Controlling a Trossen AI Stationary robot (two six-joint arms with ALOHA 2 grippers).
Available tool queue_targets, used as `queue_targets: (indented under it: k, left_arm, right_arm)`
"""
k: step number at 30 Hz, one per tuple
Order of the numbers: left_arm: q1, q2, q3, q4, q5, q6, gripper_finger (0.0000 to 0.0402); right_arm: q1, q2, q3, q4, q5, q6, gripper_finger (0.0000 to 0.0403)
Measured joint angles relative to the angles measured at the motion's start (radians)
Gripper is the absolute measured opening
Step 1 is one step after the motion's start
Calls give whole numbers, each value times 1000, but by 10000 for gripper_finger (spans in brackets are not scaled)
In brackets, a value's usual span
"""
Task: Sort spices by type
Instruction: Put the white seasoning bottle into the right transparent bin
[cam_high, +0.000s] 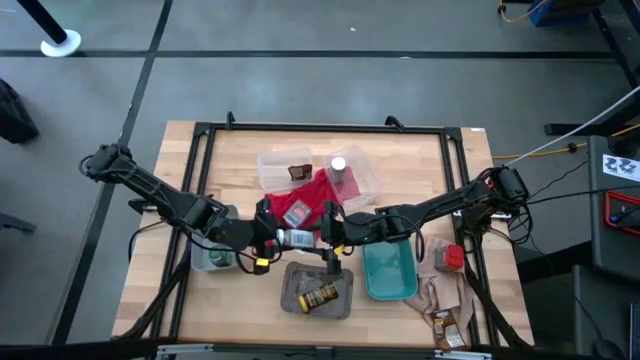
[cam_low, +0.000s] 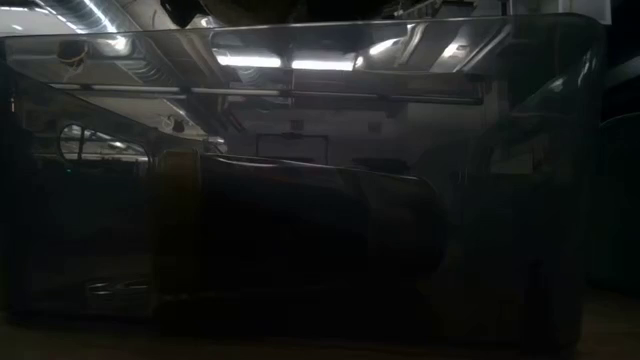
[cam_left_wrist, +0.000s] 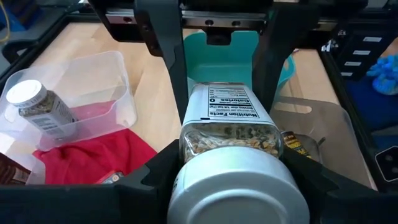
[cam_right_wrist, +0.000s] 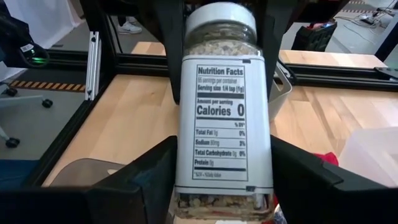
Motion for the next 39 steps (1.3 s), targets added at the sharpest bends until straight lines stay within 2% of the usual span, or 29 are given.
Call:
queue_targets:
  k: [4, 10, 17, 21, 32, 39]
  left_arm:
    - [19, 0, 0, 1, 12, -15, 184]
    - [92, 0, 0, 5, 95, -26, 184]
    - [253, 17, 0, 46, 207, -26, 184]
    - [354, 76, 15, 113, 320, 4, 184]
    - [555, 359, 273, 86, 452, 90, 184]
    - [627, 557, 480, -93, 460, 113, 184]
  right_arm:
    - [0, -4, 0, -12, 3, 0, 234]
    - [-1, -124, 0, -235, 43, -52, 234]
    - [0, -289, 0, -509, 71, -50, 234]
    - [0, -365, 0, -623, 72, -50, 234]
    - [-1, -496, 0, -851, 205, -48, 234]
    - [-1, -542, 0, -1012, 230, 31, 234]
